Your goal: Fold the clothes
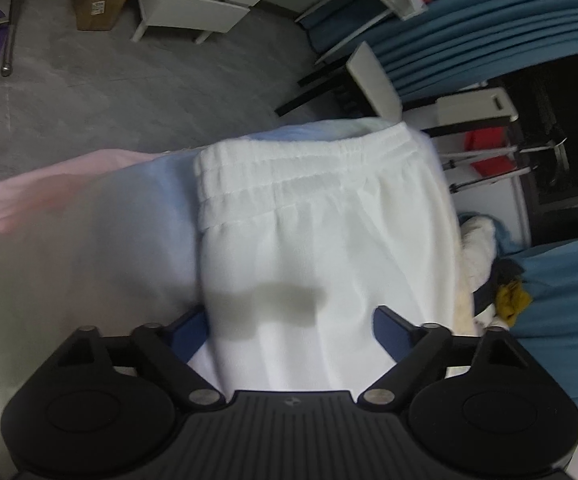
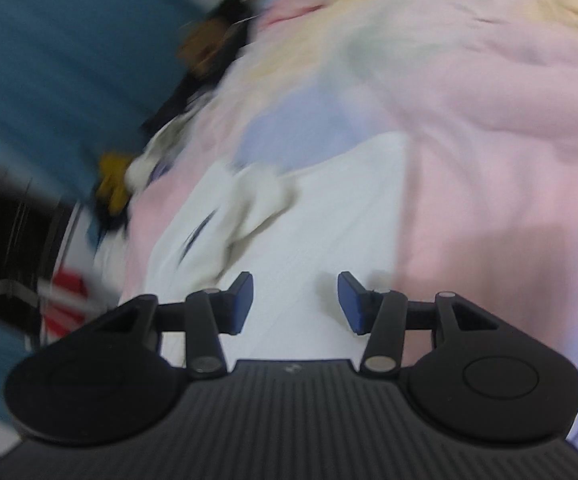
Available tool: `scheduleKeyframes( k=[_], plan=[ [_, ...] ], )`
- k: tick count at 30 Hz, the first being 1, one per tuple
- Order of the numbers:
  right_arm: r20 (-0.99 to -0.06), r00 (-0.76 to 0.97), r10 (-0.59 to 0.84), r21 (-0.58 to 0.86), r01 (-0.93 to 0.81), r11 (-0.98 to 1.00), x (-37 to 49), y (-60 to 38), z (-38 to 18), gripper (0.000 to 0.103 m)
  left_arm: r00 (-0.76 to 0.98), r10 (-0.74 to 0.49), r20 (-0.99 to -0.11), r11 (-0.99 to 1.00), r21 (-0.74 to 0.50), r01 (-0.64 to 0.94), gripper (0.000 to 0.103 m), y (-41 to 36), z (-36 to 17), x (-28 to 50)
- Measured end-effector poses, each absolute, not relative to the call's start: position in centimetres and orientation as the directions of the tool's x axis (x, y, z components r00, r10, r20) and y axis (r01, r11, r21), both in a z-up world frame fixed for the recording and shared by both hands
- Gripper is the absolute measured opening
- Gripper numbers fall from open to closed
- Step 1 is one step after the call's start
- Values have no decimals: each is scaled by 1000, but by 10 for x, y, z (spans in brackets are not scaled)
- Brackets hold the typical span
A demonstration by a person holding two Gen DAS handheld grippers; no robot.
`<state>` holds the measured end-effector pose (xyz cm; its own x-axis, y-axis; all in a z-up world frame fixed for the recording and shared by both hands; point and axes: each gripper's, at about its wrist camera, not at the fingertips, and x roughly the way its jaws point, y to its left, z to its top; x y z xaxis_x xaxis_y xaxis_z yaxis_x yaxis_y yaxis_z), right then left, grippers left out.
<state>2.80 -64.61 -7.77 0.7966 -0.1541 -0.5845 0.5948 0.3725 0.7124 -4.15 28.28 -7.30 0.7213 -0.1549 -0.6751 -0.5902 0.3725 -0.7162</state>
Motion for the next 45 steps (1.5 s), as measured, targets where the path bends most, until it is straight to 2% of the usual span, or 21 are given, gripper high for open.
scheduleKeyframes(
  k=[2,11,17,20,21,22,24,26,27,33,45],
  plan=[
    [-589,794,-151,720,600,349,30,-656,-90,50,741,-171,-649,367,-740,-564,70,283,-78,-39],
    [-606,785,-133,748,618,241,39,-701,-144,50,762,-177,-623,395,-754,-525,56,277,-85,-23],
    [-603,780,-168,716,622,317,64,-712,-152,48,768,-185,-613,389,-764,-515,55,275,-86,-15],
    [-593,783,-190,693,616,376,74,-711,-148,31,766,-189,-615,386,-764,-518,56,275,-88,-13],
    [-588,785,-196,685,612,395,75,-709,-145,19,770,-190,-609,381,-768,-514,53,275,-88,-13],
    [-582,787,-207,674,609,418,76,-707,-142,15,774,-191,-604,376,-773,-511,50,275,-89,-12],
    [-558,798,-227,673,595,440,74,-703,-135,10,780,-194,-595,369,-781,-504,29,276,-90,-11],
    [-535,809,-243,679,582,447,69,-702,-127,7,781,-192,-595,371,-780,-503,14,276,-89,-9],
    [-526,813,-250,681,578,448,66,-701,-123,7,784,-186,-592,372,-781,-502,11,276,-87,-9],
    [-471,830,-299,699,558,447,45,-694,-97,6,798,-135,-587,422,-763,-490,6,274,-60,-17],
    [-397,813,-426,725,563,397,-12,-690,-69,5,873,-163,-459,472,-814,-340,5,288,24,-57]
  ],
)
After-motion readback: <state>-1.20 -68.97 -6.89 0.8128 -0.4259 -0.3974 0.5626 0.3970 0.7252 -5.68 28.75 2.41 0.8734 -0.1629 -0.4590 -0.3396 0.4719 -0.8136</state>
